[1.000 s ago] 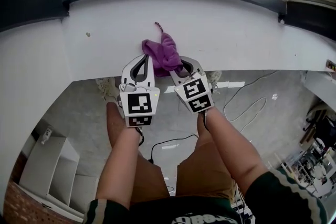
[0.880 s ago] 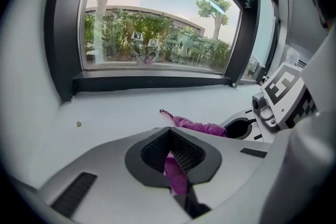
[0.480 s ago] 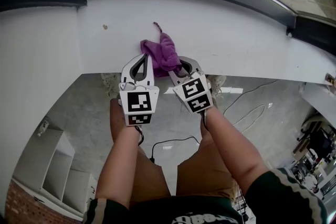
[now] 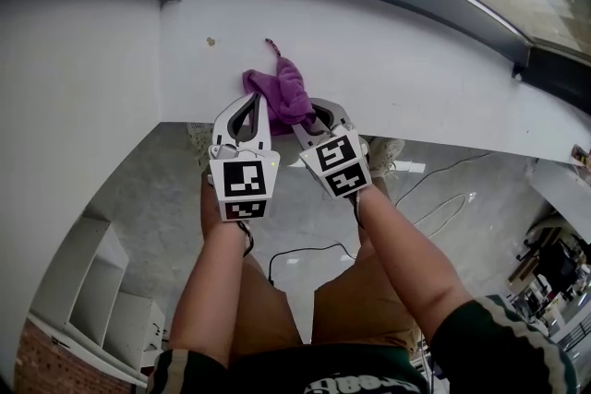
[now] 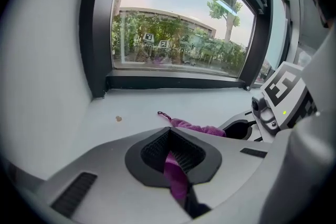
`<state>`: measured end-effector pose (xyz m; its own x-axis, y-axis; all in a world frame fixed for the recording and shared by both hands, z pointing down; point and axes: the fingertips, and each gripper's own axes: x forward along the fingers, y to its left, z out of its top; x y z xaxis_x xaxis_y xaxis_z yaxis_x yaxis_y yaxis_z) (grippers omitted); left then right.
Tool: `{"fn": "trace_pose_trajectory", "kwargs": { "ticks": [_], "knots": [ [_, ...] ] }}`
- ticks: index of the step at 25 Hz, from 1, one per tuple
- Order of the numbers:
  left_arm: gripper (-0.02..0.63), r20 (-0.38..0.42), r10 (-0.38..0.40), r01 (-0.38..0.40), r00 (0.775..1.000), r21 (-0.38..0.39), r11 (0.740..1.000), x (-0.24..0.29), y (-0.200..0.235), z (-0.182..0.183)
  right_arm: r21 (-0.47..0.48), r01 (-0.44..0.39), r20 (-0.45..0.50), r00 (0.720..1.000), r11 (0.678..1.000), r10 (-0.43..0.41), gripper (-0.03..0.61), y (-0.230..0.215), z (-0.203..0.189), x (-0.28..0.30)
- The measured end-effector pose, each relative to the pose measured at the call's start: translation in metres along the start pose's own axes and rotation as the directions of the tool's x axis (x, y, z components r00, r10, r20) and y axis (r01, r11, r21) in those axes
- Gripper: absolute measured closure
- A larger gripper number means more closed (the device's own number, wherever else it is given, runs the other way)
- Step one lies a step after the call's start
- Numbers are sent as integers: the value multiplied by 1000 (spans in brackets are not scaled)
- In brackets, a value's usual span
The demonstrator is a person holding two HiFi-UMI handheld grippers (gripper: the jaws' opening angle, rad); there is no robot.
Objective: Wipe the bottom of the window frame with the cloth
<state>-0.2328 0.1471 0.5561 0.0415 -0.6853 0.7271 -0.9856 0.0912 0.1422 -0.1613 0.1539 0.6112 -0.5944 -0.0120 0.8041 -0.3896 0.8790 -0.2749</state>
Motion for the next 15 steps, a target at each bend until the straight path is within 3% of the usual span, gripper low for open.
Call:
{"fn": "trace_pose_trajectory", "kwargs": {
  "ticks": [15],
  "knots": [
    [604,3,86,-86,996,-51,995,-19,58,-13,-48,-55,16,998,997,56,476,37,33,33]
  ]
}}
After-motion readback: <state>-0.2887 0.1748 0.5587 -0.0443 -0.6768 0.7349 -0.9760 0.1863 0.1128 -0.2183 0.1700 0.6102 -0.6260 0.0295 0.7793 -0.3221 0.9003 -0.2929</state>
